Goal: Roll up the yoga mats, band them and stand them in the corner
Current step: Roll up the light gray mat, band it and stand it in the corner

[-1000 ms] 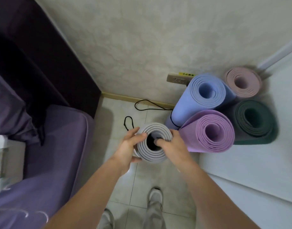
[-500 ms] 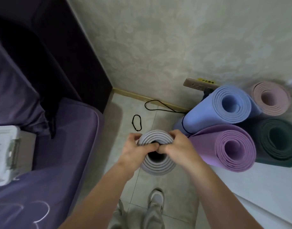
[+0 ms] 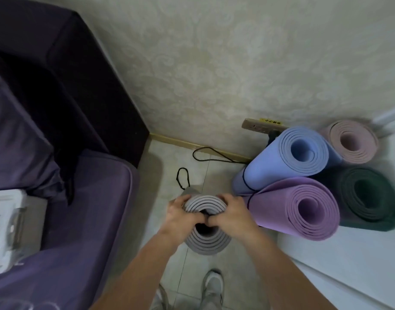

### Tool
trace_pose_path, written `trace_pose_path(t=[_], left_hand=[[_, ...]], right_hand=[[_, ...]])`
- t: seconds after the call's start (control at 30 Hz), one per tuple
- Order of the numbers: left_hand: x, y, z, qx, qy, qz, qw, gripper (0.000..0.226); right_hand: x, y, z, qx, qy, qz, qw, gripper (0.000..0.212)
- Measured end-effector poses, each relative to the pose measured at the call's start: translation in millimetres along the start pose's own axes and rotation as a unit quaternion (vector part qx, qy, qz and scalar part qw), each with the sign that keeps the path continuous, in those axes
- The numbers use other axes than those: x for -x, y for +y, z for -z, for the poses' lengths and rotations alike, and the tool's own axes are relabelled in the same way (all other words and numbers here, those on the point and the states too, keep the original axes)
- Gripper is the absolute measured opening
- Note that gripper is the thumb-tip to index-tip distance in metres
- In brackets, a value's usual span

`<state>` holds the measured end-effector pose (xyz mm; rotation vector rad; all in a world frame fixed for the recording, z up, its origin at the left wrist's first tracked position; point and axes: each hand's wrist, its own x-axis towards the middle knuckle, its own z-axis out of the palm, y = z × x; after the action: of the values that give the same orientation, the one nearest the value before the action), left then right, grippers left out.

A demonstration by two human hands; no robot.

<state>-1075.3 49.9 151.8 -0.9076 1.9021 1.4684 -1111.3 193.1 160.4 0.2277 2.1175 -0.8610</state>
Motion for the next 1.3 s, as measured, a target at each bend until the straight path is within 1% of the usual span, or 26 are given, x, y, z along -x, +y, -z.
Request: trace_pose_path(t=[0.03, 0.07, 0.13, 0.17, 0.23, 0.27, 0.33, 0.43, 0.47, 0.53, 0.6, 0.63, 0.67, 0.7, 0.77, 0.83, 0.9, 0.97, 1.07, 1.13, 1.17, 1.23, 1.3], left_hand=[[-1, 4, 1, 0.004, 0.002, -0.013, 1.0, 0.072], [0, 7, 2, -0.006, -0.001, -0.026, 1.0, 0.063], [1, 4, 9, -0.03, 0.006, -0.036, 0.999, 0.062], [2, -1, 12, -0.053, 0.019, -0.04, 0.998, 0.062], [2, -10, 16, -0.11, 0.029, -0.049, 0.992, 0.057], [1, -13, 16, -0.144, 0.029, -0.053, 0.988, 0.054], [-2, -15, 15, -0.216, 0.036, -0.072, 0.973, 0.05], [0, -8, 8, -0.312, 0.069, -0.118, 0.94, 0.052], [0, -7, 6, -0.328, 0.077, -0.124, 0.933, 0.054], [1, -6, 5, -0.341, 0.088, -0.131, 0.927, 0.05], [-2, -5, 12, -0.35, 0.089, -0.133, 0.923, 0.049], [-4, -5, 17, -0.356, 0.086, -0.135, 0.92, 0.051], [-5, -5, 22, -0.362, 0.083, -0.135, 0.919, 0.054], [-5, -4, 27, -0.364, 0.081, -0.137, 0.918, 0.056], [-6, -4, 32, -0.365, 0.081, -0.149, 0.915, 0.055], [-7, -4, 35, -0.361, 0.08, -0.154, 0.916, 0.052], [-8, -6, 37, -0.355, 0.084, -0.153, 0.918, 0.051], [-6, -8, 40, -0.354, 0.091, -0.151, 0.918, 0.051], [0, -14, 43, -0.349, 0.1, -0.138, 0.921, 0.053], [5, -18, 49, -0.356, 0.099, -0.112, 0.923, 0.059], [6, -20, 56, -0.364, 0.102, -0.094, 0.921, 0.062], [8, -24, 71, -0.38, 0.119, -0.06, 0.915, 0.062], [8, -24, 79, -0.382, 0.14, -0.044, 0.912, 0.056]], right_hand=[[-2, -2, 1, -0.002, 0.011, 0.011, 1.0, 0.084], [-2, -4, 3, -0.004, 0.017, 0.025, 1.0, 0.081], [1, 0, 4, 0.012, 0.018, 0.035, 0.999, 0.066], [4, 5, 2, 0.022, 0.032, 0.036, 0.999, 0.064], [7, 10, -8, 0.042, 0.053, 0.022, 0.997, 0.072], [8, 12, -15, 0.06, 0.051, 0.013, 0.997, 0.077], [5, 14, -27, 0.067, 0.051, 0.001, 0.996, 0.08], [-2, 8, -28, 0.079, 0.071, 0.022, 0.994, 0.071], [-4, 6, -26, 0.069, 0.058, 0.03, 0.995, 0.066], [-5, 7, -21, 0.015, 0.009, 0.039, 0.999, 0.056], [-3, 14, -13, -0.072, -0.059, 0.05, 0.994, 0.047], [-2, 20, -10, -0.132, -0.088, 0.046, 0.986, 0.041], [0, 25, -9, -0.151, -0.105, 0.05, 0.982, 0.036], [3, 29, -9, -0.135, -0.103, 0.074, 0.983, 0.035], [2, 32, -14, -0.037, -0.067, 0.143, 0.987, 0.043], [-1, 24, -16, 0.055, -0.03, 0.21, 0.976, 0.053], [-4, 13, -15, 0.125, -0.003, 0.248, 0.961, 0.059], [-9, 6, -17, 0.173, 0.028, 0.262, 0.949, 0.054], [-13, 2, -24, 0.22, 0.04, 0.267, 0.937, 0.036], [-15, 0, -24, 0.274, 0.05, 0.267, 0.922, 0.031], [-13, -2, -25, 0.279, 0.067, 0.27, 0.919, 0.031], [-2, -4, -31, 0.255, 0.128, 0.31, 0.907, 0.029], [8, -2, -44, 0.213, 0.193, 0.323, 0.902, 0.02]])
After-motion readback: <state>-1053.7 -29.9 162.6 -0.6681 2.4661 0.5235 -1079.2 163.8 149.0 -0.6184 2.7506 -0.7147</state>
